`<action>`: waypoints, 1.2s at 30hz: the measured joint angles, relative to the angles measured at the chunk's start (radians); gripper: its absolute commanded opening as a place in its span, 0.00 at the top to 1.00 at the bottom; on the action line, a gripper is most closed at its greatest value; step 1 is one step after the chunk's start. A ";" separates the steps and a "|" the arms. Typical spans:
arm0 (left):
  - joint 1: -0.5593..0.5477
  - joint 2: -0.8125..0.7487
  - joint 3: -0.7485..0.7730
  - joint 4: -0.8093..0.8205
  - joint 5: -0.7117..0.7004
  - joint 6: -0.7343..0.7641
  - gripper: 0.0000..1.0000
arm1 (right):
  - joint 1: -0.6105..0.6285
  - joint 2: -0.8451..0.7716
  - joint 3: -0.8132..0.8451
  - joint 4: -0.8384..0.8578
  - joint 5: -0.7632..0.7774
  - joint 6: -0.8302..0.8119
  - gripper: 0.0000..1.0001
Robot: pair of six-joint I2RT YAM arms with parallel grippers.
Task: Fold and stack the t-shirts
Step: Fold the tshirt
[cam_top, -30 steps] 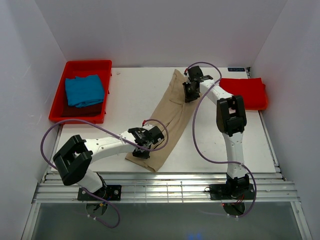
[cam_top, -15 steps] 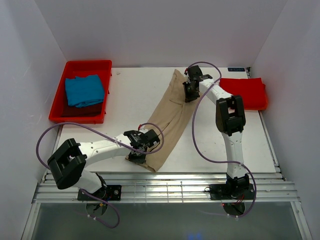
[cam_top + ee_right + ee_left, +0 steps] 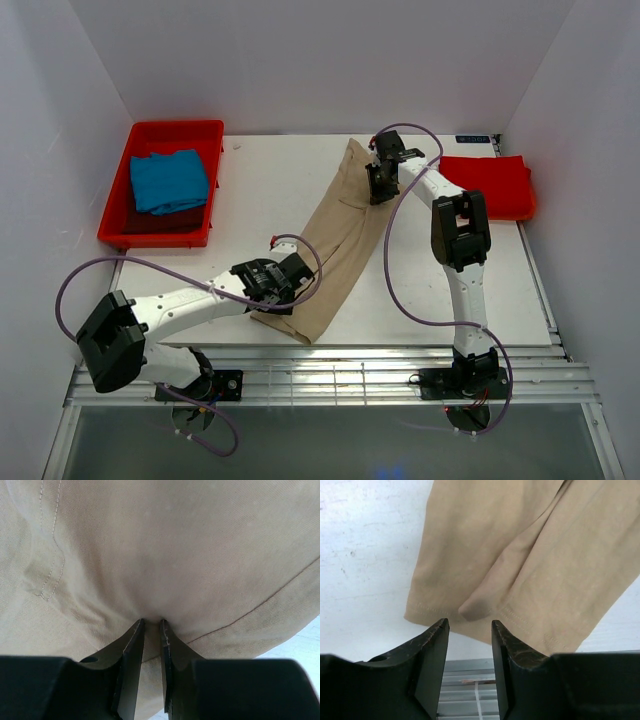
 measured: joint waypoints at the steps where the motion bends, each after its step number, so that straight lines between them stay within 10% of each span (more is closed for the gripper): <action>1: 0.005 -0.005 -0.002 0.014 -0.001 0.003 0.50 | 0.000 0.000 0.000 0.000 0.000 0.000 0.74; 19: 0.037 0.024 -0.121 0.173 0.026 0.028 0.64 | 0.000 0.000 0.002 -0.001 0.000 0.000 0.74; 22: 0.037 0.024 -0.122 0.185 0.026 0.032 0.75 | 0.000 0.000 0.002 -0.001 0.000 0.000 0.74; 24: 0.037 0.025 -0.122 0.190 0.027 0.033 1.00 | 0.000 0.000 0.002 -0.001 0.000 0.000 0.75; 36: 0.037 0.016 -0.104 0.129 0.069 0.011 1.00 | 0.000 0.039 0.070 -0.055 0.000 0.008 0.75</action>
